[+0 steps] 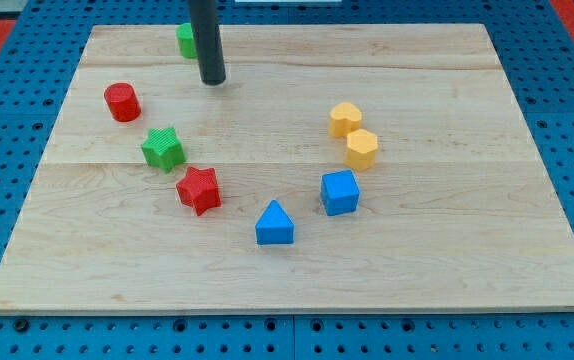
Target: Push green circle diagonally above yellow heart
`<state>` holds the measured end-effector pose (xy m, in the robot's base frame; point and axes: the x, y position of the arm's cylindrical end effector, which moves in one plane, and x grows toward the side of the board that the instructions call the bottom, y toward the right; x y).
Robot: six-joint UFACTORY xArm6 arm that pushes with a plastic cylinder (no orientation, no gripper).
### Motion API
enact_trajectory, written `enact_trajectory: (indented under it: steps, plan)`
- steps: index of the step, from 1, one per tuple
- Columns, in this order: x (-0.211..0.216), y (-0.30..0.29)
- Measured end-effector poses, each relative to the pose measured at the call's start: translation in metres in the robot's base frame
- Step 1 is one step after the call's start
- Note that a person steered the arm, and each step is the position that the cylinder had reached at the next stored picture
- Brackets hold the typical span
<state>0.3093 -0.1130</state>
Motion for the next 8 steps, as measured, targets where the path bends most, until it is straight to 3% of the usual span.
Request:
enact_trajectory:
  steps: [1,2,3,4,6,8]
  plan:
    - [-0.007,-0.118]
    - [-0.048,-0.179]
    - [-0.086,-0.147]
    - [-0.101,-0.077]
    - [-0.071,0.05]
    - [-0.103,0.058]
